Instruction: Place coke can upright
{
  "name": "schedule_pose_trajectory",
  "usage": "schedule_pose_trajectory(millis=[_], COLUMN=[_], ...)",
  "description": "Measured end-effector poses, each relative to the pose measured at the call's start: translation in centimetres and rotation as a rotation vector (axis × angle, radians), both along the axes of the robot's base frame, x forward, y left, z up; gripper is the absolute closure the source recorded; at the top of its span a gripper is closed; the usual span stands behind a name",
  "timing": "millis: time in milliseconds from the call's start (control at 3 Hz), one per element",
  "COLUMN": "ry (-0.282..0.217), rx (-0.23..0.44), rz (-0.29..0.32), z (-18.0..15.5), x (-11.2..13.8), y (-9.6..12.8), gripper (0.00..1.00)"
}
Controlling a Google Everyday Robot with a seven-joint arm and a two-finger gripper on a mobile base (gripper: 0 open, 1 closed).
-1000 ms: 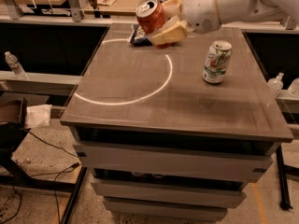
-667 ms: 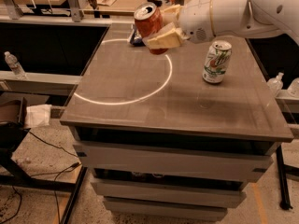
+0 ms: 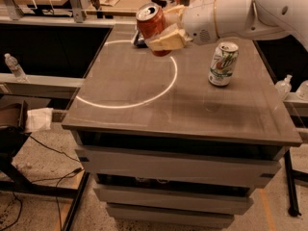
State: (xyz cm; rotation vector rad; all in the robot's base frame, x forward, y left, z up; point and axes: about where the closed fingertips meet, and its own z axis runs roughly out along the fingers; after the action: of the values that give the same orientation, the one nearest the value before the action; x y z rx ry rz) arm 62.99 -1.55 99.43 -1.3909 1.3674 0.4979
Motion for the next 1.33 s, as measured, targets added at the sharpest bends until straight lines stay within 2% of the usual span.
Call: schedule_pose_trajectory(millis=[333, 667, 1000, 1333], ry=[0.082, 0.206, 0.282, 0.317], rx=[0.063, 0.128, 0.179, 0.234], rz=[-0.033, -0.077, -0.102, -0.114], z=[-1.7, -4.3, -6.2, -7.8], x=[-0.6, -1.4, -2.2, -3.1], y=[0.1, 0.1, 0.2, 0.4], gripper=[1.0, 1.0, 1.0, 1.0])
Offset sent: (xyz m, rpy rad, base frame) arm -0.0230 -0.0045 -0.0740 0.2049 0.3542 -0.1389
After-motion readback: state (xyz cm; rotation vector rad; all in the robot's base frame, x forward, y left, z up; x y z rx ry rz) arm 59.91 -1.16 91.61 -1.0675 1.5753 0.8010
